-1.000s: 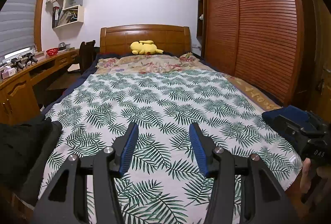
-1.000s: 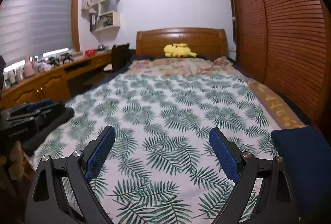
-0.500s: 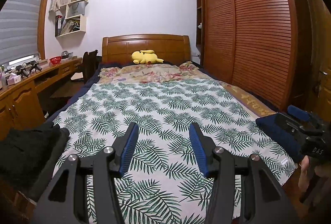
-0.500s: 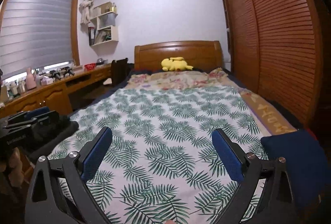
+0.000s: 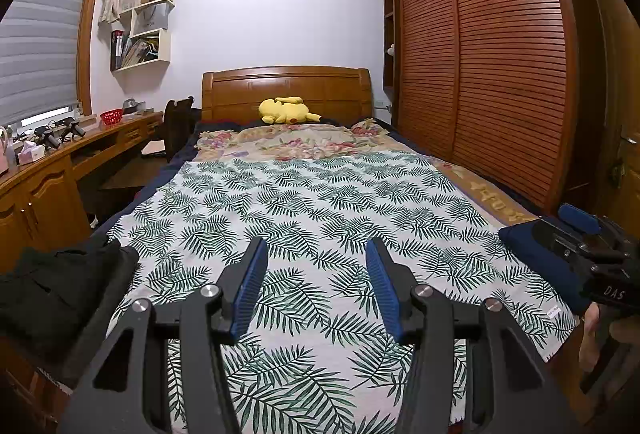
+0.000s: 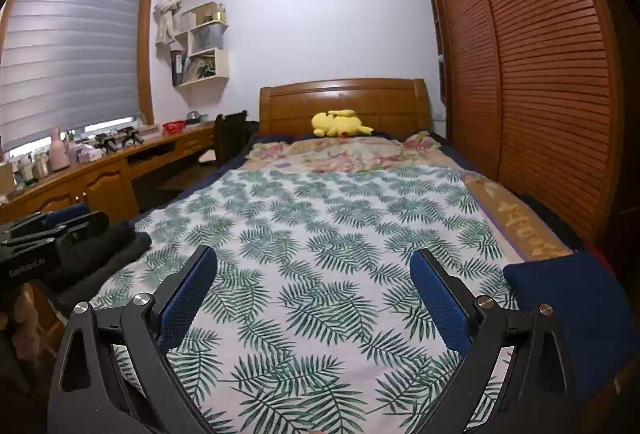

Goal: Fold large clothes

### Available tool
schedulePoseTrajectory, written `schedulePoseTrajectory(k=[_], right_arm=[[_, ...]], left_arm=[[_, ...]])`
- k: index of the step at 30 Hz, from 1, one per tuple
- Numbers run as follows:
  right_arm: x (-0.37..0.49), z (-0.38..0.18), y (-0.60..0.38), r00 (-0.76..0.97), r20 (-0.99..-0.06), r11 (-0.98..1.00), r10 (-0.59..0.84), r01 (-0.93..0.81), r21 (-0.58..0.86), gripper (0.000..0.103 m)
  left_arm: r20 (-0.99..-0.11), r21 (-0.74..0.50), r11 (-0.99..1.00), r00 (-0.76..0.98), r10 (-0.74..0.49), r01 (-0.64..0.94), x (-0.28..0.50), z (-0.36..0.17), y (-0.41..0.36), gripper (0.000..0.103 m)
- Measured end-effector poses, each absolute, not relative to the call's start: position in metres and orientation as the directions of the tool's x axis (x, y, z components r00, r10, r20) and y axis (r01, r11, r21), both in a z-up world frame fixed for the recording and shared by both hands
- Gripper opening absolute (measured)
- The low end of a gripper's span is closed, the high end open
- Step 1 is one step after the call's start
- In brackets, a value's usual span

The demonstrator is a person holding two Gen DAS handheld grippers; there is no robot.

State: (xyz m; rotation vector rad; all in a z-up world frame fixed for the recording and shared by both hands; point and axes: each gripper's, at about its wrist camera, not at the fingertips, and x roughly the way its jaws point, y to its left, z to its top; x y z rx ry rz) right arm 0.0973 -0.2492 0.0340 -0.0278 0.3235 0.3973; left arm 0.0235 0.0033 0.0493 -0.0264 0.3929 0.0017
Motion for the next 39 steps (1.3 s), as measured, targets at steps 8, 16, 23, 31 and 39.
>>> schedulePoseTrajectory(k=[8, 16, 23, 31, 39], right_arm=[[0.0975, 0.0344, -0.2479, 0.871, -0.315, 0.922, 0.377, -0.385, 0.039, 0.099], [0.0989, 0.0338, -0.2482, 0.871, -0.315, 0.922, 0.377, -0.386, 0.037, 0.099], [0.0988, 0.0336, -0.2483, 0.871, -0.315, 0.922, 0.377, -0.385, 0.037, 0.099], [0.0991, 0.0332, -0.2488, 0.871, -0.315, 0.922, 0.378, -0.386, 0.037, 0.099], [0.0984, 0.0331, -0.2489, 0.871, -0.315, 0.922, 0.376, -0.385, 0.037, 0.099]], left_arm=[[-0.383, -0.026, 1.000, 0.924, 0.001, -0.012, 0.0225, 0.0498, 0.0027, 0.050], [-0.382, -0.023, 1.000, 0.924, 0.002, -0.012, 0.0214, 0.0502, 0.0024, 0.050], [-0.382, -0.024, 1.000, 0.924, 0.002, -0.012, 0.0219, 0.0502, 0.0021, 0.050], [-0.382, -0.024, 1.000, 0.924, 0.001, -0.011, 0.0214, 0.0500, 0.0019, 0.050], [-0.381, -0.023, 1.000, 0.924, 0.002, -0.012, 0.0211, 0.0505, 0.0021, 0.050]])
